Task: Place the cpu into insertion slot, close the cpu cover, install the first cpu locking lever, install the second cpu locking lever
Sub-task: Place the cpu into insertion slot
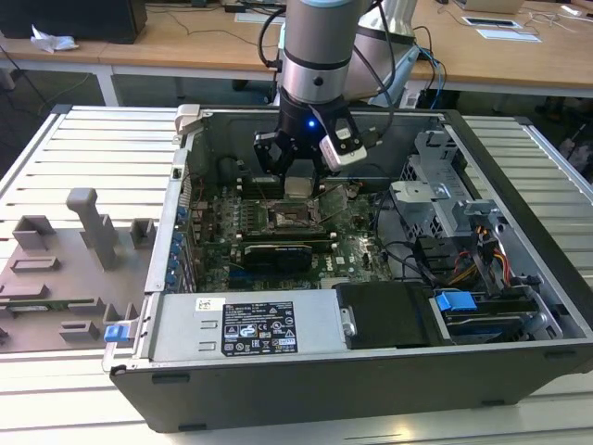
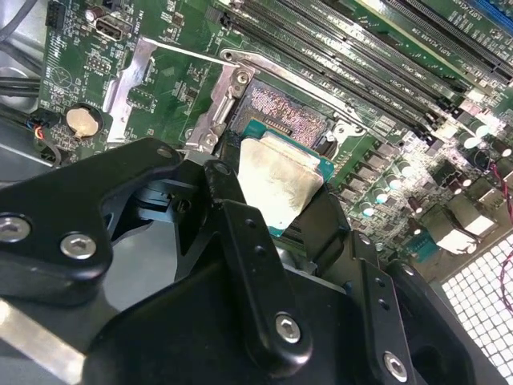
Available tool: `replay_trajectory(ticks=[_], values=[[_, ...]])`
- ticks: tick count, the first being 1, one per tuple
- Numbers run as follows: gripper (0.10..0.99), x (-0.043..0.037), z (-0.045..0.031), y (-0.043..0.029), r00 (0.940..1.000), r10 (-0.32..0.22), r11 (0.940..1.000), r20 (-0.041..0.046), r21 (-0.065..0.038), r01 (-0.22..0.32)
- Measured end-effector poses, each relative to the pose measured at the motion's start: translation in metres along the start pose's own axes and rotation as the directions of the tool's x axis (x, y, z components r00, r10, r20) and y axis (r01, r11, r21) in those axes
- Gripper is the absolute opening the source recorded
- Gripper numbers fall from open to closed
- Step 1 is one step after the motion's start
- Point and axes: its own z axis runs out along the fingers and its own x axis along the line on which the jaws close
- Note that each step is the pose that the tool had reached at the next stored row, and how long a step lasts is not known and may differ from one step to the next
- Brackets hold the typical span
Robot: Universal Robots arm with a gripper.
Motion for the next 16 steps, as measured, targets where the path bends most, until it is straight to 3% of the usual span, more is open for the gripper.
replay_trajectory(ticks=[6,10,16], values=[[0.541,0.0,0.0007,-0.0001,0.9964,0.085,0.9964,0.0077,0.001,-0.085],[0.541,0.0,0.0013,-0.0001,0.9956,0.093,0.9956,0.0085,0.001,-0.093],[0.541,0.0,0.0018,-0.0002,0.9879,0.154,0.9879,0.0162,0.015,-0.154]])
